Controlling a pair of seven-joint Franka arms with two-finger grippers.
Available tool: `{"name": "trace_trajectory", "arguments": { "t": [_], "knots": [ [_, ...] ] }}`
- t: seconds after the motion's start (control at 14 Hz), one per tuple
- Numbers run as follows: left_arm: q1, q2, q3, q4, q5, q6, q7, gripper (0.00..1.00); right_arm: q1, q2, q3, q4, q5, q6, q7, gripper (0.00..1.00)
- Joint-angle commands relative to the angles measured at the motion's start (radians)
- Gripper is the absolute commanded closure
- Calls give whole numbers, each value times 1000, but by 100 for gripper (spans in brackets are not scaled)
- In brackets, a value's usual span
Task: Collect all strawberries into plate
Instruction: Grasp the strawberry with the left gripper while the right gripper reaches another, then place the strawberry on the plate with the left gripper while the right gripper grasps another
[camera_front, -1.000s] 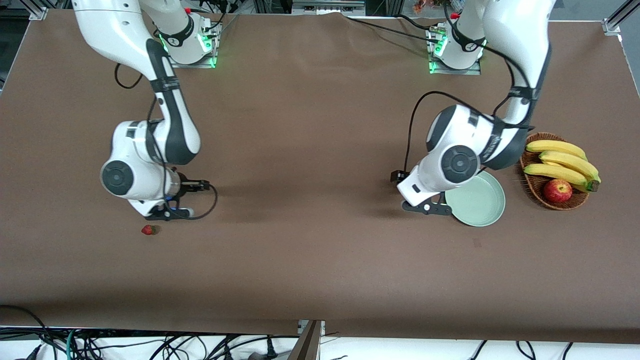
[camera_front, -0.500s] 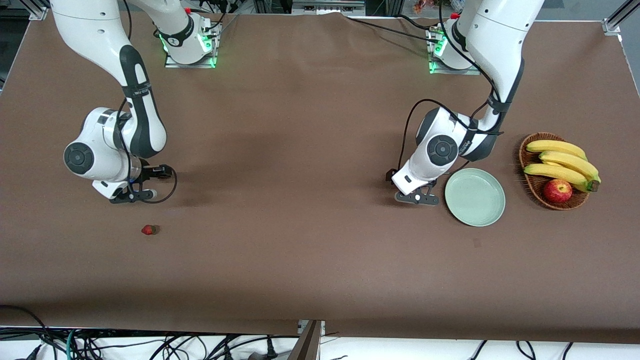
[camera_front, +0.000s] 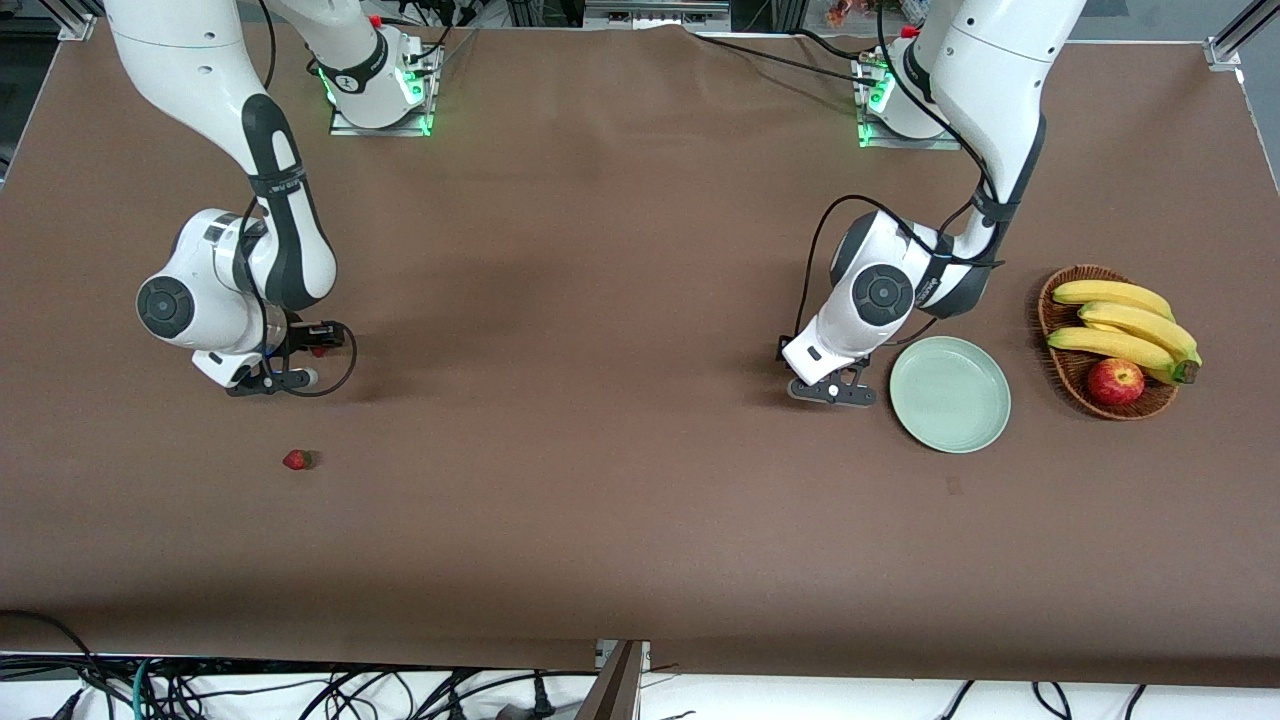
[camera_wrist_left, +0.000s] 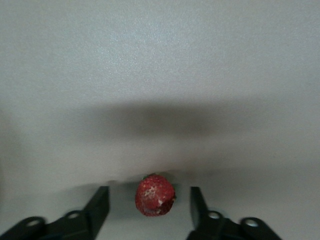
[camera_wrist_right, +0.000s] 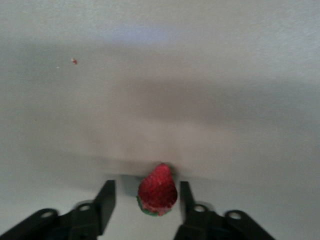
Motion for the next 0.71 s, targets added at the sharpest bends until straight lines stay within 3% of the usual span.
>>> {"name": "trace_trajectory", "arguments": {
  "t": [0.0,0.14,0.36,0.64],
  "knots": [
    [-9,-14,1,-23,20,8,-4,82,-17,1,3,-26,55,28,-83,62],
    [-7,-17,1,-20,20,6,6,86,-15,-5,3,-18,55,14,-83,74],
    [-1,-69,3,-19,27,-18,4,86,-6,-20,7,35,55,-39,-62,79],
    [37,-129,26,107,33,-329,6,84,16,-4,15,224,54,-219,56,79]
  ]
}}
